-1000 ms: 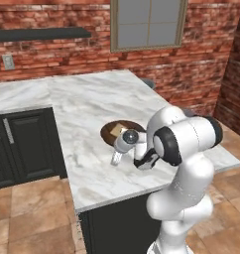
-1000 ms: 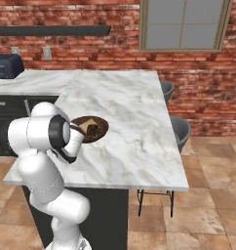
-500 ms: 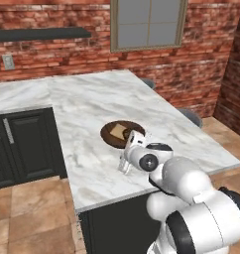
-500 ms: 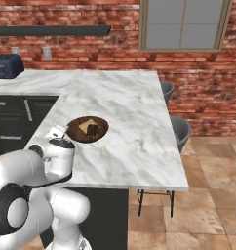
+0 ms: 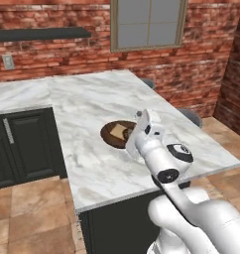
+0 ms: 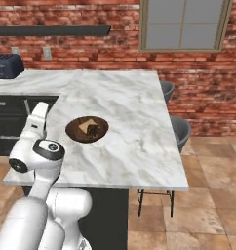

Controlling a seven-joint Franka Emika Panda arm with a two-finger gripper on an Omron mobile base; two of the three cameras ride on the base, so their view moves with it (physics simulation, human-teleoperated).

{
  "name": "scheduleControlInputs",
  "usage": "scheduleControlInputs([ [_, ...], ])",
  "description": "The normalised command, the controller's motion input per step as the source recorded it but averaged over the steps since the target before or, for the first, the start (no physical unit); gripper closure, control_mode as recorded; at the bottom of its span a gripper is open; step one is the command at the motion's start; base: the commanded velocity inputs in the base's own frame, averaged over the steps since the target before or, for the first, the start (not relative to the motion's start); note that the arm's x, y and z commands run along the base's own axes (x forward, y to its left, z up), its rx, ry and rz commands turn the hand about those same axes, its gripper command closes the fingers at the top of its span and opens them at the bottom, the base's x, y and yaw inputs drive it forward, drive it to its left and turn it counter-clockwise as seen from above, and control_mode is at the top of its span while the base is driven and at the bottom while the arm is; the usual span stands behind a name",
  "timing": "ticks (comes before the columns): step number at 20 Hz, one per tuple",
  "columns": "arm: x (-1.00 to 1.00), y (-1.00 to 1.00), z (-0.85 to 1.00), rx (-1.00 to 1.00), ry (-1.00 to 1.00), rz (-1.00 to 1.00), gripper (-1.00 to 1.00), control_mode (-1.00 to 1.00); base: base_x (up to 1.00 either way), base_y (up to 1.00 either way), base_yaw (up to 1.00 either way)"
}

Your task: Pick up the heated bread from the toaster oven and place it in the bowl. Then move the bread bowl to the dining counter.

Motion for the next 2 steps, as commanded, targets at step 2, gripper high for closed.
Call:
scheduleControlInputs([
  [2,-0.1,-0.29,0.2,0.0,-0.32,-0.16,-1.0,-1.0,0.0,0.0,0.0],
])
